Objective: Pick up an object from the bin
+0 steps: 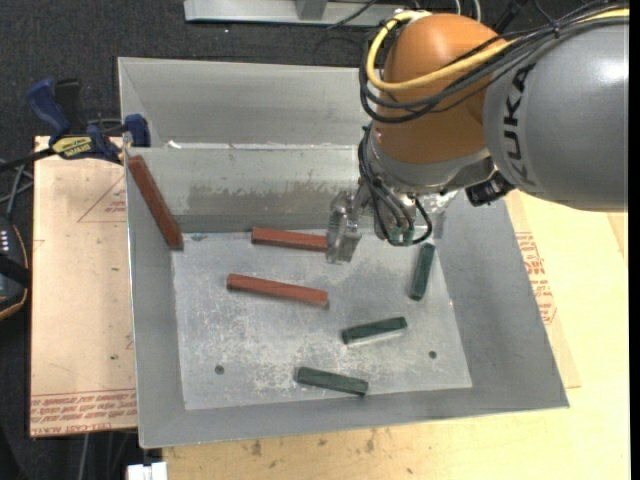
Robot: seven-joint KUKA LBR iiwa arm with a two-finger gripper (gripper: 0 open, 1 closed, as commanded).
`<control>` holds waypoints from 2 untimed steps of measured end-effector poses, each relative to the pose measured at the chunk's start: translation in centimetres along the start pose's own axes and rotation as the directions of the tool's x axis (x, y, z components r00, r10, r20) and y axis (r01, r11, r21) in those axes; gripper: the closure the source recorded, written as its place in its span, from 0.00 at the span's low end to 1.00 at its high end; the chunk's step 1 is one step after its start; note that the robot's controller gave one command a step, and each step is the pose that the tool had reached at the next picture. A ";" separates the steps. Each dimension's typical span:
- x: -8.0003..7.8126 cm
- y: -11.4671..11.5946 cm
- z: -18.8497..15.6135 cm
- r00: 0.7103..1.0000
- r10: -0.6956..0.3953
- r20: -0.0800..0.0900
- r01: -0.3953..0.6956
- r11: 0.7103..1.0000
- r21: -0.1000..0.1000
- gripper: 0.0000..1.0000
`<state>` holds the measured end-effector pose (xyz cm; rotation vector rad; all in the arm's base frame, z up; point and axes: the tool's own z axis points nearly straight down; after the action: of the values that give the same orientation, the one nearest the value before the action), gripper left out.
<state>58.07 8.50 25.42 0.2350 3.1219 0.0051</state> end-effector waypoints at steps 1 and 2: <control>0.1 -0.1 0.4 1.000 0.001 -0.008 -0.001 1.000 0.003 1.00; -0.3 3.4 7.3 0.993 0.118 -0.010 -0.118 0.993 0.004 1.00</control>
Offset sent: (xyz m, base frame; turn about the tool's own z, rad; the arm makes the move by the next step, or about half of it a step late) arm 0.0090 0.0326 -0.0725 0.1224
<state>58.99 11.86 18.12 0.4212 3.1126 0.0017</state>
